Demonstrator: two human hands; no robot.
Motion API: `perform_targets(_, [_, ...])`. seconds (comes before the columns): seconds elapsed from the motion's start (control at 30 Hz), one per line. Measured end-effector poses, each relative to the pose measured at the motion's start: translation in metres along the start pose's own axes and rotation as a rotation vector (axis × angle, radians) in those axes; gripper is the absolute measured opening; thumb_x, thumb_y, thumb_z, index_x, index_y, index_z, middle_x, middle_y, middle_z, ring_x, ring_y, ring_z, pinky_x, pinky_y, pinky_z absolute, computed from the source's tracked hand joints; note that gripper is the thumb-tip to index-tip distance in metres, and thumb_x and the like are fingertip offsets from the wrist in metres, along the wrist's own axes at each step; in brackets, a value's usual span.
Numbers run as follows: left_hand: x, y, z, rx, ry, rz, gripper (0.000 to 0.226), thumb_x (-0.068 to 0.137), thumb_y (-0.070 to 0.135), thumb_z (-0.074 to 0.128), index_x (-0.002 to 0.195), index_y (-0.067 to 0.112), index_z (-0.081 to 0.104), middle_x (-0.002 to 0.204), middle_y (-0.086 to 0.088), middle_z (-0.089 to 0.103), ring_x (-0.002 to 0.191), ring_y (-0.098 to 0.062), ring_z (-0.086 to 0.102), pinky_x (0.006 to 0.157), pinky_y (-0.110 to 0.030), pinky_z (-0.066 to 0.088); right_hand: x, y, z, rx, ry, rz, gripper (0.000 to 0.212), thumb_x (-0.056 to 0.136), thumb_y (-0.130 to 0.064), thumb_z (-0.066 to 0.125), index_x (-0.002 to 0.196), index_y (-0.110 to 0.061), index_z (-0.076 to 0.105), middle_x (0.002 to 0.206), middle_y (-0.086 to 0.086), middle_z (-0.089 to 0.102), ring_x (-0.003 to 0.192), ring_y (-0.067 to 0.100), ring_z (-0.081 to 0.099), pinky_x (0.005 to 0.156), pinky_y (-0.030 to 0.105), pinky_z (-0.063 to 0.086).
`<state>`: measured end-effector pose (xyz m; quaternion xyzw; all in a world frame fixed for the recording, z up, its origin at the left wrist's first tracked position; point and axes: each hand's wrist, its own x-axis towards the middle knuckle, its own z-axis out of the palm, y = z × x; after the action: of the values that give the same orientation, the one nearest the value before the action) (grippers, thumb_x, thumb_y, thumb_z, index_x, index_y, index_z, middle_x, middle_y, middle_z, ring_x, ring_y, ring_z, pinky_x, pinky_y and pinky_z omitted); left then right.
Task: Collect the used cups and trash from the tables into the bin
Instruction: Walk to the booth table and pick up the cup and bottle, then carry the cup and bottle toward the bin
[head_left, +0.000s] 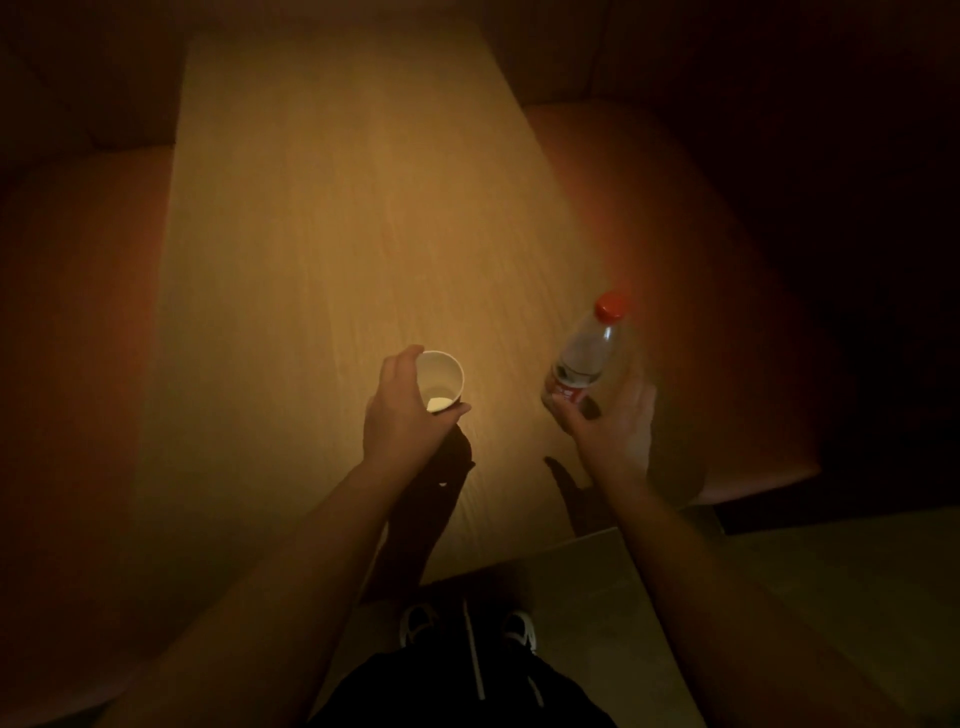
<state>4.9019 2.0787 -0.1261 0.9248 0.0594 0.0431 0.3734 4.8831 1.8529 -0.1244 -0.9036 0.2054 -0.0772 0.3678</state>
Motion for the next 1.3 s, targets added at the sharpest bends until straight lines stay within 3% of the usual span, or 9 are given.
perform_targets(0.17, [-0.001, 0.006, 0.003, 0.025, -0.008, -0.021, 0.086, 0.064, 0.046, 0.082, 0.135, 0.024, 0.037, 0.132, 0.002, 0.044, 0.112, -0.017, 0.047, 0.080, -0.029, 0.040, 0.036, -0.014, 0.014, 0.250, 0.021, 0.023, 0.119, 0.060, -0.046, 0.084, 0.150, -0.027, 0.008, 0.155, 0.006, 0.020, 0.141, 0.026, 0.024, 0.101, 0.030, 0.022])
perform_targets(0.3, [-0.003, 0.006, 0.004, 0.045, -0.004, -0.030, 0.087, 0.064, 0.046, 0.083, 0.135, 0.023, 0.038, 0.133, 0.002, 0.044, 0.112, -0.017, 0.046, 0.081, -0.030, 0.040, 0.047, -0.015, 0.023, 0.321, 0.036, 0.042, 0.095, 0.066, -0.040, 0.082, 0.142, -0.024, 0.028, 0.143, 0.006, 0.044, 0.129, 0.026, 0.045, 0.099, 0.033, 0.039])
perform_targets(0.47, [-0.004, 0.020, 0.007, 0.040, -0.011, 0.018, 0.086, 0.062, 0.049, 0.082, 0.132, 0.023, 0.040, 0.129, 0.002, 0.046, 0.110, -0.016, 0.048, 0.080, -0.029, 0.040, 0.043, -0.010, 0.009, 0.366, 0.054, 0.086, 0.079, 0.069, -0.037, 0.081, 0.134, -0.024, 0.037, 0.115, -0.007, 0.059, 0.089, -0.010, 0.054, 0.071, 0.010, 0.044])
perform_targets(0.6, [-0.004, 0.046, 0.019, 0.018, -0.060, 0.107, 0.090, 0.059, 0.055, 0.081, 0.132, 0.022, 0.041, 0.128, 0.002, 0.047, 0.112, -0.017, 0.048, 0.084, -0.030, 0.040, 0.024, 0.007, -0.023, 0.455, 0.133, 0.116, 0.076, 0.071, -0.024, 0.082, 0.133, -0.022, 0.037, 0.072, -0.031, 0.060, 0.056, -0.028, 0.049, 0.034, -0.003, 0.025])
perform_targets(0.77, [-0.018, 0.091, 0.055, 0.001, -0.201, 0.314, 0.089, 0.058, 0.056, 0.081, 0.130, 0.021, 0.042, 0.124, 0.001, 0.049, 0.109, -0.018, 0.050, 0.084, -0.034, 0.044, -0.013, 0.045, -0.076, 0.398, 0.258, 0.218, 0.076, 0.071, -0.031, 0.080, 0.131, -0.032, 0.033, 0.104, -0.015, 0.059, 0.066, -0.013, 0.061, 0.037, 0.000, 0.032])
perform_targets(0.87, [-0.039, 0.115, 0.079, -0.034, -0.353, 0.433, 0.088, 0.054, 0.056, 0.082, 0.126, 0.022, 0.044, 0.120, 0.002, 0.050, 0.106, -0.019, 0.052, 0.079, -0.030, 0.042, -0.054, 0.082, -0.105, 0.296, 0.393, 0.294, 0.076, 0.070, -0.042, 0.077, 0.129, -0.035, 0.030, 0.125, 0.004, 0.056, 0.100, 0.012, 0.061, 0.063, 0.012, 0.046])
perform_targets(1.1, [-0.137, 0.152, 0.125, -0.223, -0.755, 0.722, 0.087, 0.057, 0.033, 0.088, 0.129, 0.009, 0.045, 0.125, -0.013, 0.049, 0.112, -0.026, 0.048, 0.083, -0.027, 0.034, -0.207, 0.149, -0.138, 0.261, 0.752, 0.534, 0.077, 0.069, -0.044, 0.077, 0.131, -0.036, 0.032, 0.124, -0.001, 0.057, 0.105, 0.013, 0.057, 0.071, 0.018, 0.045])
perform_targets(1.2, [-0.193, 0.160, 0.134, -0.157, -0.847, 0.937, 0.086, 0.058, 0.047, 0.083, 0.129, 0.015, 0.045, 0.125, -0.007, 0.050, 0.110, -0.022, 0.050, 0.082, -0.029, 0.039, -0.279, 0.159, -0.143, 0.281, 0.919, 0.679, 0.079, 0.070, -0.041, 0.078, 0.132, -0.037, 0.029, 0.122, -0.001, 0.055, 0.095, 0.007, 0.056, 0.057, 0.008, 0.042])
perform_targets(1.3, [-0.255, 0.165, 0.139, -0.145, -0.993, 1.096, 0.089, 0.059, 0.052, 0.081, 0.130, 0.015, 0.043, 0.125, -0.005, 0.051, 0.110, -0.020, 0.049, 0.082, -0.026, 0.038, -0.357, 0.159, -0.147, 0.284, 1.093, 0.823, 0.081, 0.070, -0.039, 0.080, 0.134, -0.035, 0.030, 0.125, 0.000, 0.054, 0.105, 0.015, 0.055, 0.071, 0.022, 0.044])
